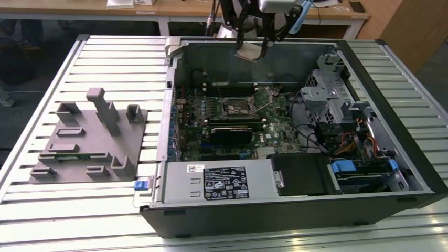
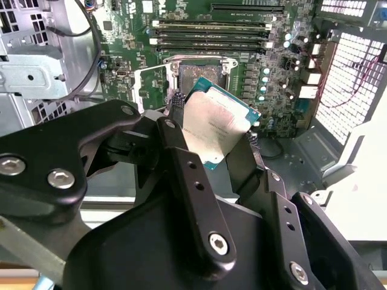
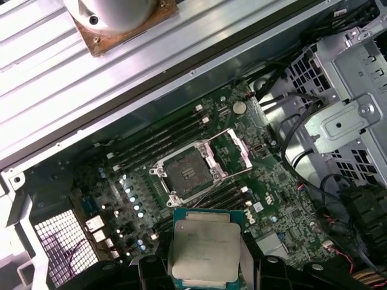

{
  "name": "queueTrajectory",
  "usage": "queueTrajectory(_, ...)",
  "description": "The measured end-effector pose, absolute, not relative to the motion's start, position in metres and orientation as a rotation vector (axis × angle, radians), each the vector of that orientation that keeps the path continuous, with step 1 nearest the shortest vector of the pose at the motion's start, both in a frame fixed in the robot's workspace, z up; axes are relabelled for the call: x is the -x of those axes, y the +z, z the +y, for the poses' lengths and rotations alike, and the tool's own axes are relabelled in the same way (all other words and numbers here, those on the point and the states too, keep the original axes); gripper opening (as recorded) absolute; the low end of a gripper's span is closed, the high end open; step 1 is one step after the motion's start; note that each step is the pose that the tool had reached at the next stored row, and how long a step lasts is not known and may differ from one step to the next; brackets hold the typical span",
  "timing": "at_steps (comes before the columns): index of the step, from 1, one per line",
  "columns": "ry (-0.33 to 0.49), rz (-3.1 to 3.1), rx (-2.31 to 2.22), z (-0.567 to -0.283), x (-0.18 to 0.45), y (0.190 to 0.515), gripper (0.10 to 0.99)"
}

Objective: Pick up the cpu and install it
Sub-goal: 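Place the cpu into insertion slot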

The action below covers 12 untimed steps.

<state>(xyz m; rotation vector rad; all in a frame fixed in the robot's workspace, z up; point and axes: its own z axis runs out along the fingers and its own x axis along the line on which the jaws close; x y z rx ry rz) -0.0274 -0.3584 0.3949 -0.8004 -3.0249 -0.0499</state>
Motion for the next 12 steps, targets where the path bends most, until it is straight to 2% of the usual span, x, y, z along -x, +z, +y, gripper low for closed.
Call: queueTrajectory(12, -0.050, -3.011, 0.855, -0.3580, 0.0274, 0.3949, 0.529)
